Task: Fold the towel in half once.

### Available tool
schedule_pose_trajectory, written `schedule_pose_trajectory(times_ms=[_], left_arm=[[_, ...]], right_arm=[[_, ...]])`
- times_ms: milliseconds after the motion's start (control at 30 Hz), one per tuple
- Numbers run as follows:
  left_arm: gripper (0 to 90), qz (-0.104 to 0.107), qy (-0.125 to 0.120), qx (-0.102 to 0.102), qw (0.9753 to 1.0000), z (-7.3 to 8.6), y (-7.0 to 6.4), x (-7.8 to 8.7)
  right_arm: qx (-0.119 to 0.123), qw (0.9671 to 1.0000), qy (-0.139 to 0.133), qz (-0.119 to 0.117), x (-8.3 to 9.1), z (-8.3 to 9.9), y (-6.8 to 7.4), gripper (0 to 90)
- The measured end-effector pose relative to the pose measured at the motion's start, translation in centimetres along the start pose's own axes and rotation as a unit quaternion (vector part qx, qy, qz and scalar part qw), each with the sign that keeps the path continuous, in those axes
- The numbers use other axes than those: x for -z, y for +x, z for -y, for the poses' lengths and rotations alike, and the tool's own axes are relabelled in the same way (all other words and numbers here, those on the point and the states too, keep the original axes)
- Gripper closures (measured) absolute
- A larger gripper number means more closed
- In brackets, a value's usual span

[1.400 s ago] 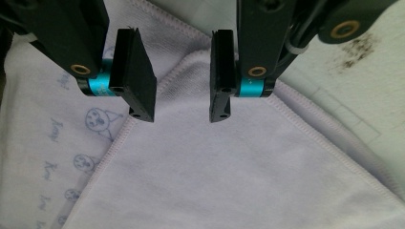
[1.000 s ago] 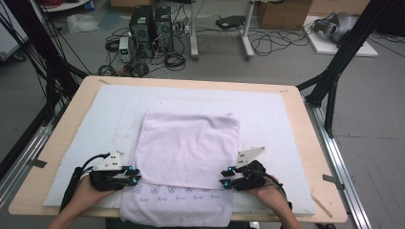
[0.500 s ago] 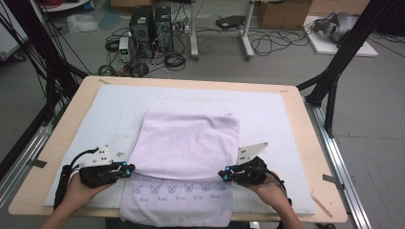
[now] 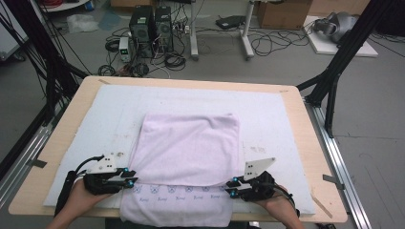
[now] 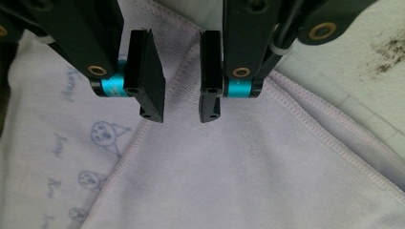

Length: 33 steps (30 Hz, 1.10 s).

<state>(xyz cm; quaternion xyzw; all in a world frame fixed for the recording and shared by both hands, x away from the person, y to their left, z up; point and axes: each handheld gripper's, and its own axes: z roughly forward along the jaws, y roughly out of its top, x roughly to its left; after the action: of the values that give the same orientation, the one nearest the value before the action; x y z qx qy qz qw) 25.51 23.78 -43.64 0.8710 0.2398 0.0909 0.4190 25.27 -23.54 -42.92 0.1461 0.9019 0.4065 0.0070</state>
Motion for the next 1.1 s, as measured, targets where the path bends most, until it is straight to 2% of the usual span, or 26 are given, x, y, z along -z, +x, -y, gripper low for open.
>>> schedule_pose_trajectory(times_ms=[100, 167, 200, 233, 267, 300, 367, 467, 567, 633, 733, 833, 900, 1000, 1100], left_arm=[[69.3, -0.002, 0.008, 0.002, 1.0, 0.1, 0.3, -0.6], [69.5, -0.001, 0.008, 0.002, 1.0, 0.2, 0.4, -0.8], [71.2, -0.002, 0.008, 0.003, 1.0, 0.2, 0.4, -0.8], [74.6, 0.0, 0.008, 0.002, 1.0, 0.2, 0.4, -0.8], [77.5, -0.003, 0.01, 0.001, 0.9999, 0.1, 0.4, -0.8], [80.9, -0.005, 0.01, -0.002, 0.9999, 0.1, 0.3, -0.8], [83.9, -0.01, 0.008, -0.002, 0.9999, 0.1, 0.3, -0.8], [84.7, -0.012, 0.005, -0.003, 0.9999, 0.1, 0.3, -0.8], [84.7, -0.011, 0.002, 0.0, 0.9999, 0.1, 0.4, -0.8], [84.6, -0.011, -0.002, 0.002, 0.9999, 0.1, 0.3, -0.8], [83.7, -0.011, -0.002, 0.002, 0.9999, 0.2, 0.3, -0.8], [82.3, -0.009, -0.003, 0.005, 0.9999, 0.3, 0.3, -0.7], [80.6, -0.007, -0.003, 0.008, 0.9999, 0.4, 0.4, -0.7], [78.5, -0.006, -0.004, 0.008, 0.9999, 0.5, 0.4, -0.7], [77.1, -0.005, -0.003, 0.008, 1.0, 0.5, 0.4, -0.7]], right_arm=[[0.005, 0.9999, 0.013, 0.004, -0.4, 0.6, 0.4, 68.1], [0.01, 0.9996, 0.022, 0.014, -0.9, 0.9, 0.6, 69.4], [0.004, 0.9997, 0.017, 0.018, -0.9, 1.0, 0.6, 73.8], [-0.002, 0.9997, 0.016, 0.018, -0.9, 1.0, 0.5, 81.9], [-0.005, 0.9998, 0.015, 0.011, -0.9, 1.0, 0.4, 87.3], [-0.001, 0.9998, 0.017, 0.011, -0.9, 0.8, 0.4, 88.5], [0.008, 0.9995, 0.029, 0.011, -0.8, 0.3, 0.4, 89.0], [0.015, 0.9998, 0.013, 0.007, -0.5, -1.1, 0.4, 89.0], [0.032, 0.9994, 0.011, 0.004, -0.8, -3.5, 0.1, 89.0], [0.042, 0.9989, 0.021, -0.006, -1.9, -5.1, -0.2, 89.0], [0.054, 0.9975, 0.043, -0.014, -4.7, -7.0, -0.6, 88.9], [0.057, 0.9959, 0.067, -0.021, -7.6, -7.9, -0.8, 88.7], [0.061, 0.9944, 0.083, -0.023, -8.8, -8.3, -0.7, 89.4], [0.061, 0.9954, 0.068, -0.028, -8.7, -8.5, -0.5, 82.0], [0.056, 0.9975, 0.038, -0.021, -6.9, -8.3, -0.3, 81.6]])
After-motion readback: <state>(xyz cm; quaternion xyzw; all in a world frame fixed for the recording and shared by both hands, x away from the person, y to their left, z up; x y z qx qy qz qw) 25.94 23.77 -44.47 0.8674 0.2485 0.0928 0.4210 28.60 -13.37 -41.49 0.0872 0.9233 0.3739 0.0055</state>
